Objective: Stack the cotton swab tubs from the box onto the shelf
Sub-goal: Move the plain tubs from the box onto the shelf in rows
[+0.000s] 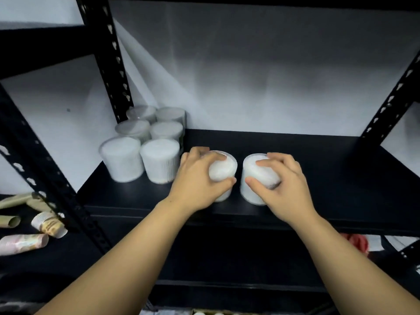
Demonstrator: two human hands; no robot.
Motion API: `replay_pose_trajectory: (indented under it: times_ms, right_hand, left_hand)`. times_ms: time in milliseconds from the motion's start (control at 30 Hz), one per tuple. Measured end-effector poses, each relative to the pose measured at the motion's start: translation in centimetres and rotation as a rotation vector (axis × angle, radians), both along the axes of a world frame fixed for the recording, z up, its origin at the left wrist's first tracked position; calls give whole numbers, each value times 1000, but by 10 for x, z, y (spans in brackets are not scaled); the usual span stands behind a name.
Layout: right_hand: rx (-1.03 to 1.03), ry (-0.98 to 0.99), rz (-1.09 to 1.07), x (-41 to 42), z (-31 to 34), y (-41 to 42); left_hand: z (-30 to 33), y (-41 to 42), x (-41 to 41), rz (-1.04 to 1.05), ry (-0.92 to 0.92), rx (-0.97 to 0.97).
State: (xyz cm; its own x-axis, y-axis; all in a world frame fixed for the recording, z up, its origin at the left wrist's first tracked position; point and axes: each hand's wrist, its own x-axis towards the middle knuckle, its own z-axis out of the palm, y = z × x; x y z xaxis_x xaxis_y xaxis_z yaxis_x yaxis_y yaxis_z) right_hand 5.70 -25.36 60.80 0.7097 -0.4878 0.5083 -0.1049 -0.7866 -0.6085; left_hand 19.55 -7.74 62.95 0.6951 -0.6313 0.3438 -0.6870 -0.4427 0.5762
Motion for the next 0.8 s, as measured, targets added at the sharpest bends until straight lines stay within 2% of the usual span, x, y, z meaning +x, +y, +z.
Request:
replay_pose_trajectory:
  times_ms: [167,233,467,800]
  right_hand:
    - [-202,-47,-2,6,4,-12]
    - [-198,-51,30,8,3,-18]
    - [-104,6,101,55,-1,-42]
    - [-152,200,207,125,11,-81]
  left_hand:
    - [13,-5,14,-46,-303,82]
    - [20,-6,19,-66,-355,157]
    - [39,-40,55,-59,-232,351]
    - [63,-77,121,-34,-115,650]
